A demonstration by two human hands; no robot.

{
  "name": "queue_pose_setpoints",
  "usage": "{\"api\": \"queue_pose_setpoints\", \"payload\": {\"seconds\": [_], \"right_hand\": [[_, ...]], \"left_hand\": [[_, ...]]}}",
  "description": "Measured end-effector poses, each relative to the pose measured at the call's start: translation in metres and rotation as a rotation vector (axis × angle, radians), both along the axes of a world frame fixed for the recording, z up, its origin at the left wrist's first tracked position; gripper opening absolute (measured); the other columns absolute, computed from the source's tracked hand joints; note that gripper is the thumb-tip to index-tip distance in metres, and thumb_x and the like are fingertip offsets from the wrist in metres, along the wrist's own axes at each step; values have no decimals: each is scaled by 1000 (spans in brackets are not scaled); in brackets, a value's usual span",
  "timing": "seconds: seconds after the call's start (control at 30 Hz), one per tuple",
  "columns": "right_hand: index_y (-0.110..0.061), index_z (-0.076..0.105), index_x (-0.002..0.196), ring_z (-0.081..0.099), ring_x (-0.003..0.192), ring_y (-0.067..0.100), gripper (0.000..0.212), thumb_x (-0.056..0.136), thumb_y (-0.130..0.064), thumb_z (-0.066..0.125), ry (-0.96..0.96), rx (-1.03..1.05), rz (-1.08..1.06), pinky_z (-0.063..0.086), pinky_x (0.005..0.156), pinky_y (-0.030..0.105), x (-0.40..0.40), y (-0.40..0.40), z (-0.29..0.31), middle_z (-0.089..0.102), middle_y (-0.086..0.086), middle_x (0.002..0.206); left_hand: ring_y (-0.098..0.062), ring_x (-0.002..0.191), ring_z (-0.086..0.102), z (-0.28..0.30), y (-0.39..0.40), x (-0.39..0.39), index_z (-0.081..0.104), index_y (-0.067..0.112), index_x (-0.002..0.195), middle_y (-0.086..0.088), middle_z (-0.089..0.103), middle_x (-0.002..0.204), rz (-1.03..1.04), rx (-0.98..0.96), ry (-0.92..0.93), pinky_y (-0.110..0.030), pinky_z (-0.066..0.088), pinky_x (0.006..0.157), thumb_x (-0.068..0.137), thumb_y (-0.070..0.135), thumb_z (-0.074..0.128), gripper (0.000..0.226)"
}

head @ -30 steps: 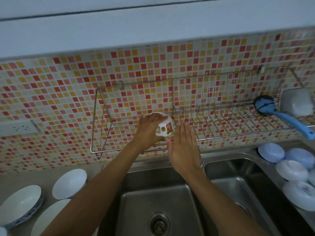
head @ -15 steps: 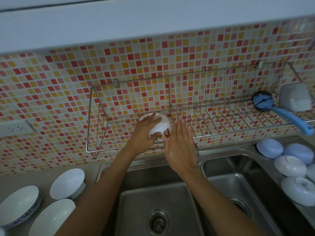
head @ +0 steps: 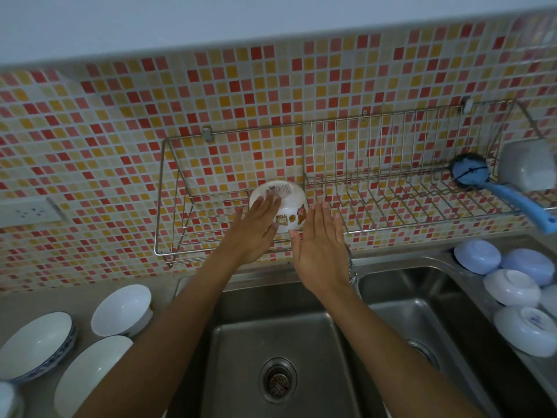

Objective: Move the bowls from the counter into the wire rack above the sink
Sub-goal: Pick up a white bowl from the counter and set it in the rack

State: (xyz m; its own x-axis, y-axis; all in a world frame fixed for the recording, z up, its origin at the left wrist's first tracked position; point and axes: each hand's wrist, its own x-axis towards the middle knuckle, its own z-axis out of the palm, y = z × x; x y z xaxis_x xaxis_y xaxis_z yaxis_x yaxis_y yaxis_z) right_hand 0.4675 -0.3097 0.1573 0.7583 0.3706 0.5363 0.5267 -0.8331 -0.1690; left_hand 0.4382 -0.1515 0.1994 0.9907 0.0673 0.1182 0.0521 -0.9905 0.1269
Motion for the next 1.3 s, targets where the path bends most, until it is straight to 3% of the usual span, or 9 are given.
{"api": "queue_pose_setpoints", "payload": {"seconds": [0.1,0.2,0.43,0.63,0.8,0.9,1.03,1.13,1.3], "right_hand": [[1,30,146,21,146,28,65,101,-45,17,11,-12,1,0,120,42,0,0,0,29,19,154],[0,31,146,21,146,28,65,101,-45,17,12,-21,8,-2,119,42,0,-1,0,29,19,154],[-2,28,148,18,147,26,64,101,-44,17,28,-18,21,-5,119,40,-1,-1,0,26,17,156],[-11,22,151,8,148,27,61,100,-43,9,63,90,2,-7,119,46,-15,10,-2,17,13,159],[-10,11,152,-7,148,33,63,101,-41,27,143,176,167,12,119,52,-71,47,-24,-2,14,161],[-15,12,153,-3,147,32,69,97,-44,41,222,196,316,25,115,52,-115,84,-36,-5,14,161],[-23,15,153,11,148,25,81,88,-64,44,500,126,626,24,115,44,-194,150,-59,10,4,162],[-24,30,148,35,140,23,74,87,-57,56,706,105,741,33,110,39,-267,197,-80,36,1,153],[-15,43,139,53,122,27,60,88,-39,64,925,1,864,44,99,37,-360,258,-106,56,10,135]], "left_hand": [[-19,147,-10,3,0,6,-7,23,150,2,-12,160,-26,-23,11,-47,-4,119,102,35,20,57],[-20,147,-7,0,0,2,-1,19,151,0,-7,161,-26,-65,-111,-43,-2,119,102,31,26,57],[-20,148,10,-4,-3,-1,10,13,151,-4,10,160,19,-14,-169,-40,7,122,101,32,23,55],[-21,140,34,-19,-10,-40,33,9,145,-10,42,148,133,125,-310,-46,8,121,101,39,10,58],[-21,147,13,-48,36,-110,19,20,149,-5,20,158,251,80,-301,-46,-5,119,100,43,11,55],[-19,148,-4,-62,72,-172,4,26,151,0,2,161,380,43,-261,-44,-12,117,97,50,8,59],[-25,147,12,-89,124,-277,15,19,150,-5,15,159,650,-5,-225,-46,-8,114,92,60,5,71],[-29,146,19,-120,164,-370,21,16,149,-10,23,157,874,-44,-203,-50,-1,116,93,52,27,67],[-36,143,20,-159,203,-492,18,11,149,-18,22,156,1213,-229,-200,-58,8,114,93,41,44,69]]}}
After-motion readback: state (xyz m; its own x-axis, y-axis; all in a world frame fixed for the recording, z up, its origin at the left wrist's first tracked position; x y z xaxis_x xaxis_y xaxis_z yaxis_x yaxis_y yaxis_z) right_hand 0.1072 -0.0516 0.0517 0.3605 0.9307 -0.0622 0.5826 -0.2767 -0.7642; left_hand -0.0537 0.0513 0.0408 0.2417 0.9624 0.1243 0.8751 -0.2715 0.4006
